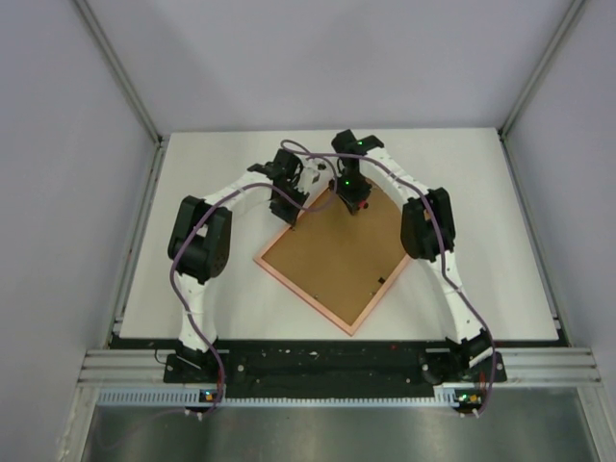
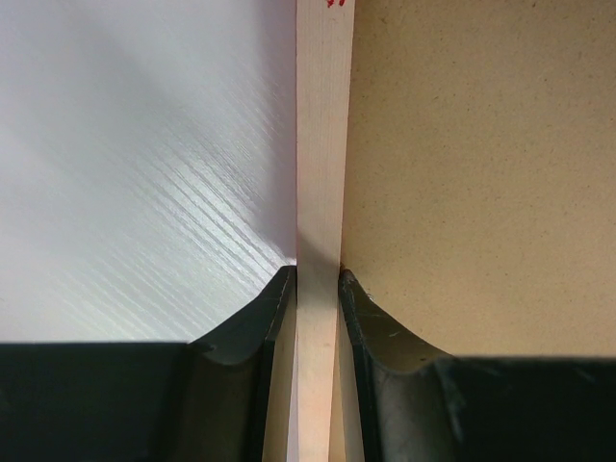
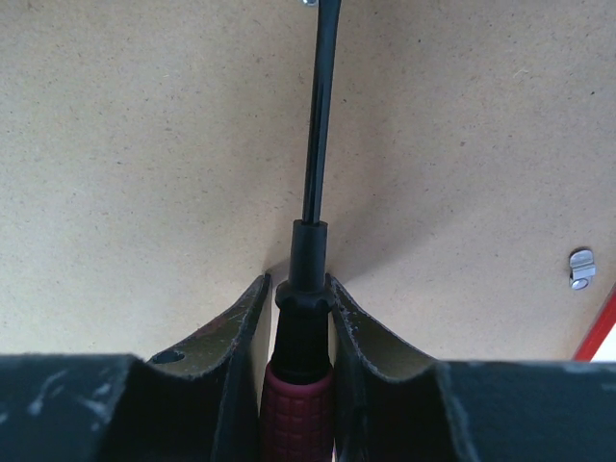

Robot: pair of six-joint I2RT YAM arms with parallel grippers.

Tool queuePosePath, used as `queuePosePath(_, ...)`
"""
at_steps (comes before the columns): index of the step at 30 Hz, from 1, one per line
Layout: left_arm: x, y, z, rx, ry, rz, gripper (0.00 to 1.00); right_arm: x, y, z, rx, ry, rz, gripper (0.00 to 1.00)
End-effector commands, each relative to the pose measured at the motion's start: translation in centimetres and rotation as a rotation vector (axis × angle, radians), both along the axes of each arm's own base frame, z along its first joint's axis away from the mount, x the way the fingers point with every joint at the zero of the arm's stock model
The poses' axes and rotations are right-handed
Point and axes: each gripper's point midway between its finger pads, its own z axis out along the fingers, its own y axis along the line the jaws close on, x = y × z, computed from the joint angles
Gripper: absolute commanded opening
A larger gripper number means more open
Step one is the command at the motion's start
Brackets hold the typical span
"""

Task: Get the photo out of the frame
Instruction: Release the photo frame item from the photo frame.

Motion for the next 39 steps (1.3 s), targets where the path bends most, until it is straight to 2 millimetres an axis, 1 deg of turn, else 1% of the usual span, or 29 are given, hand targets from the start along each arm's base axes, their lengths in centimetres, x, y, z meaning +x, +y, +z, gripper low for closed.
queuePosePath(1, -0.3, -0.4, 0.6, 0.008, -0.002, -0.02, 0.02, -2.1, 3.0, 0.2, 0.057, 0.056, 0.155, 0.0)
queuePosePath(5, -0.4, -0.4, 0.6, 0.006, -0.002, -0.021, 0.02, -2.4, 2.6, -0.3, 0.033, 0.076, 0.166, 0.0)
queuePosePath(10, 0.0, 0.0, 0.8, 0.027, -0.02, -0.016, 0.01, -3.6, 1.8, -1.2, 0.0, 0.143, 0.192, 0.0)
queuePosePath(14, -0.4, 0.0, 0.6, 0.02, -0.005, -0.007, 0.01, -3.8, 1.9, -0.3, 0.02, 0.136, 0.183, 0.0)
queuePosePath(16, -0.5, 0.1, 0.7, 0.02, -0.005, -0.004, 0.01, -3.0, 1.9, 0.2, 0.008, 0.095, 0.159, 0.0)
queuePosePath(19, -0.7, 0.0, 0.7, 0.016, 0.002, 0.002, 0.01, -1.2, 1.2, 0.1, -0.048, 0.019, 0.065, 0.0)
queuePosePath(21, -1.1, 0.0, 0.6, 0.011, 0.017, 0.016, 0.0, -0.9, 1.2, -0.1, -0.057, -0.002, 0.017, 0.0)
queuePosePath(22, -1.4, -0.1, 0.5, 0.003, 0.028, 0.025, 0.0, -0.4, 0.9, -0.1, -0.076, -0.034, -0.01, 0.0)
queuePosePath(27, -2.7, -0.2, 0.2, -0.008, 0.062, 0.047, 0.0, 0.6, 0.8, 0.1, -0.082, -0.087, -0.069, 0.0)
queuePosePath(30, -2.7, 0.2, 0.1, 0.008, 0.053, 0.076, 0.0, 0.7, 0.2, -0.5, -0.1, -0.089, -0.106, 0.0)
queuePosePath(32, -2.7, 0.5, -0.1, 0.021, 0.055, 0.102, 0.0, 0.9, -0.7, -1.1, -0.102, -0.079, -0.155, 0.0)
queuePosePath(34, -2.8, 0.7, -0.2, 0.023, 0.063, 0.124, 0.0, 1.5, -1.8, -1.4, -0.092, -0.072, -0.223, 0.0)
queuePosePath(37, -3.2, 0.6, -0.1, 0.008, 0.078, 0.147, 0.0, 2.4, -2.6, -0.9, -0.076, -0.089, -0.286, 0.0)
queuePosePath(39, -3.4, 0.5, 0.0, 0.0, 0.086, 0.157, 0.0, 3.1, -2.7, 0.1, -0.052, -0.115, -0.323, 0.0)
